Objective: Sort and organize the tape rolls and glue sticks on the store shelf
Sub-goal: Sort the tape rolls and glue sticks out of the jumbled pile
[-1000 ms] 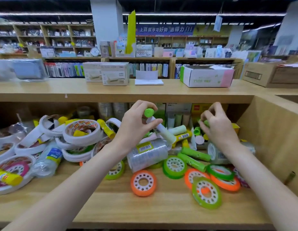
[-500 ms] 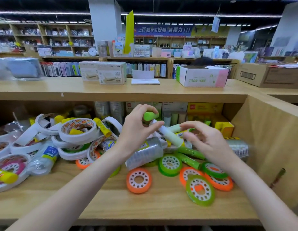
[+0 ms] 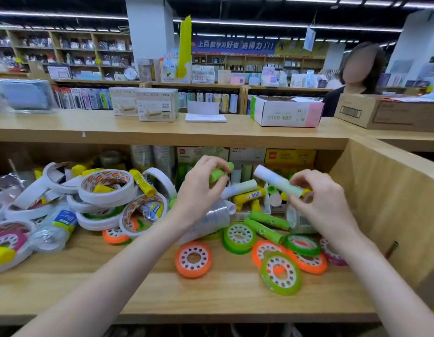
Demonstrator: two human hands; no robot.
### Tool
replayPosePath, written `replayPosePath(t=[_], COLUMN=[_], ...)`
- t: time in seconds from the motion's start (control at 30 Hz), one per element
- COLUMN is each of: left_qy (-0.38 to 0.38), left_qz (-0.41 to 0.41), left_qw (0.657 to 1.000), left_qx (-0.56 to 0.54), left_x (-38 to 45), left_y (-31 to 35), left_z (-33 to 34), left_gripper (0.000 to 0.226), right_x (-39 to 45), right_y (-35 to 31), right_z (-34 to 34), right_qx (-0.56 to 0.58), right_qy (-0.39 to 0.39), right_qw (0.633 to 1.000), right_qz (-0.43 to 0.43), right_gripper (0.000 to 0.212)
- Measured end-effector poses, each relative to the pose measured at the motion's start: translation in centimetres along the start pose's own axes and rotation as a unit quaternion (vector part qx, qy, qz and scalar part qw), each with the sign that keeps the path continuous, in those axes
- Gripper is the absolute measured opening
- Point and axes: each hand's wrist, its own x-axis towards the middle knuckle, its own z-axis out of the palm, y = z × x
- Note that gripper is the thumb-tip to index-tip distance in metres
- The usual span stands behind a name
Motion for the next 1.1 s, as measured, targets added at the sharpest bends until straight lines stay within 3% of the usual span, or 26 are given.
replayPosePath(t=[0.1, 0.2, 0.3, 0.4, 0.47, 0.57, 0.73, 0.93, 1.1], left_qy=[-0.070, -0.104, -0.123, -0.128, -0.126, -0.138, -0.141, -0.069, -0.022], left_qz=[-0.012, -0.016, -0.021, -0.055, -0.067, -0.073, -0.100, -0.009, 0.060], left_qw=[0.997, 0.994, 0.992, 0.988, 0.983, 0.981, 0.973, 0.997, 0.973], left_qx=[0.032, 0.024, -0.001, -0.061, -0.116, -0.115, -0.151, 0.016, 0.222], left_x=[0.0, -0.2, -0.7, -1.4, -2.0, -2.4, -2.3, -2.4, -3.5], left_y=[-0.2, 0.2, 0.2, 0.7, 1.3, 1.6, 1.8, 0.2, -1.8], left_z=[0.0, 0.2, -0.3, -0.5, -0.1, 0.7, 0.9, -0.4, -1.8], left_gripper=[0.018, 0.019, 0.022, 0.019, 0.018, 0.020, 0.019, 0.021, 0.026], right_x=[1.9, 3.0, 2.6, 1.2, -0.1, -1.1, -0.8, -0.7, 0.1], right_y=[1.2, 1.9, 1.9, 0.7, -0.7, -2.1, -1.9, -1.4, -1.3], right_z=[1.3, 2.7, 3.0, 3.3, 3.7, 4.2, 4.9, 4.8, 5.6], right_qx=[-0.062, -0.052, -0.032, 0.050, 0.142, 0.247, 0.219, 0.209, 0.171], right_qy=[0.010, -0.050, -0.025, 0.007, -0.035, -0.101, -0.087, -0.037, 0.017], right_qw=[0.998, 0.997, 0.999, 0.997, 0.986, 0.962, 0.971, 0.977, 0.985], right_qz=[0.010, 0.017, -0.004, -0.053, -0.079, -0.051, -0.035, 0.011, 0.011], right_gripper=[0.016, 0.021, 0.021, 0.018, 0.020, 0.028, 0.026, 0.023, 0.025])
